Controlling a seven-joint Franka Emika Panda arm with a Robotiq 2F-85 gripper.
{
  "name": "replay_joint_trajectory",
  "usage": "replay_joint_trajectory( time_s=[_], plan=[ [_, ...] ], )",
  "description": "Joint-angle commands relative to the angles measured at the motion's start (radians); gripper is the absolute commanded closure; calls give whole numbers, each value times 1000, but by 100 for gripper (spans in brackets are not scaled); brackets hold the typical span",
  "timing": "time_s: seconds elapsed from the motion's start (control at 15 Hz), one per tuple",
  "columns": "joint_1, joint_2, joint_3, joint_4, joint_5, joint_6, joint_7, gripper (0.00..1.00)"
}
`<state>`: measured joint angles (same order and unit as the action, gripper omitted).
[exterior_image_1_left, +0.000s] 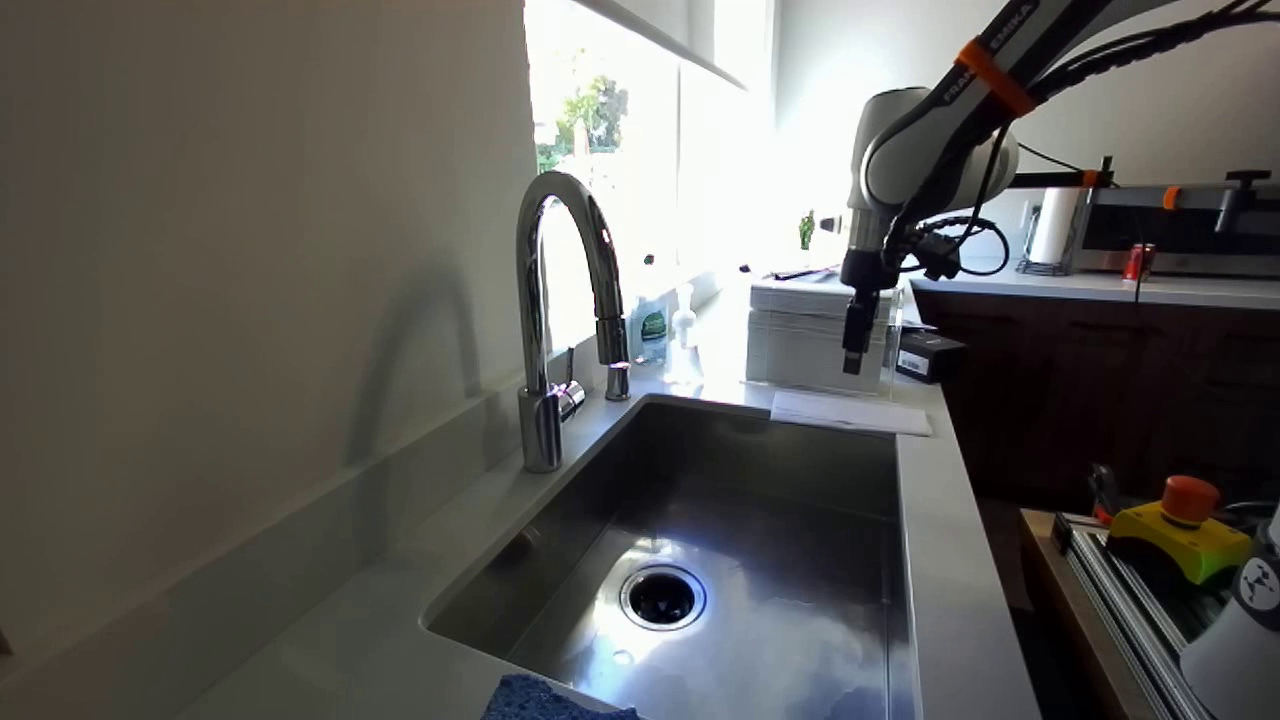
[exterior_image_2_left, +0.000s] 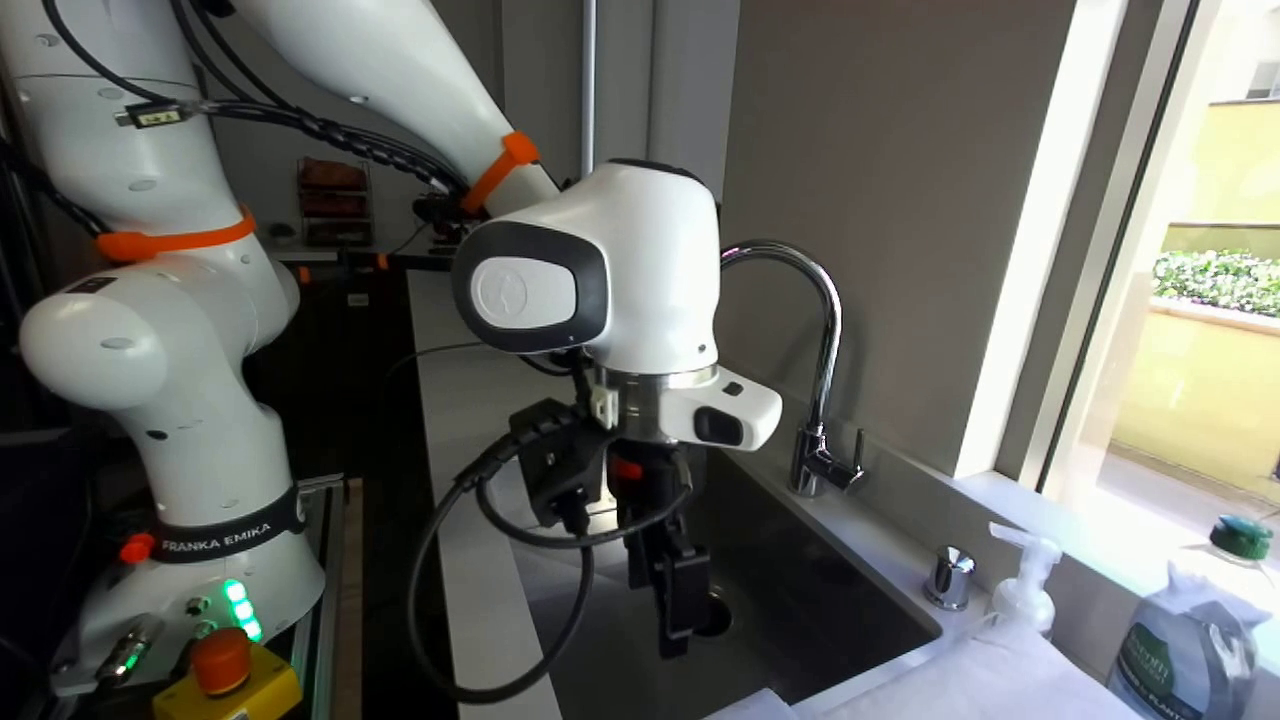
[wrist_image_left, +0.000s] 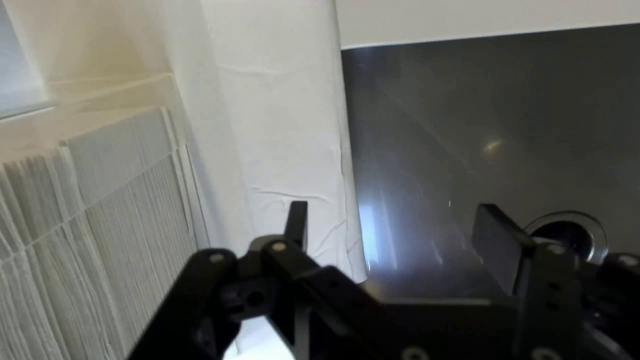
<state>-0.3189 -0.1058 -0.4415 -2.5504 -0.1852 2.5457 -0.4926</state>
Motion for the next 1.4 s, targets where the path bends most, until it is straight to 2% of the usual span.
replay_joint_trajectory(
  time_s=[0.0,0.47,1.33],
  plan=[
    [-16,112,1,34,40,78,-73,47],
    [-57,234,28,60,26,184,-74,99],
    [-100,414,80,140,9,344,11,100]
  ],
)
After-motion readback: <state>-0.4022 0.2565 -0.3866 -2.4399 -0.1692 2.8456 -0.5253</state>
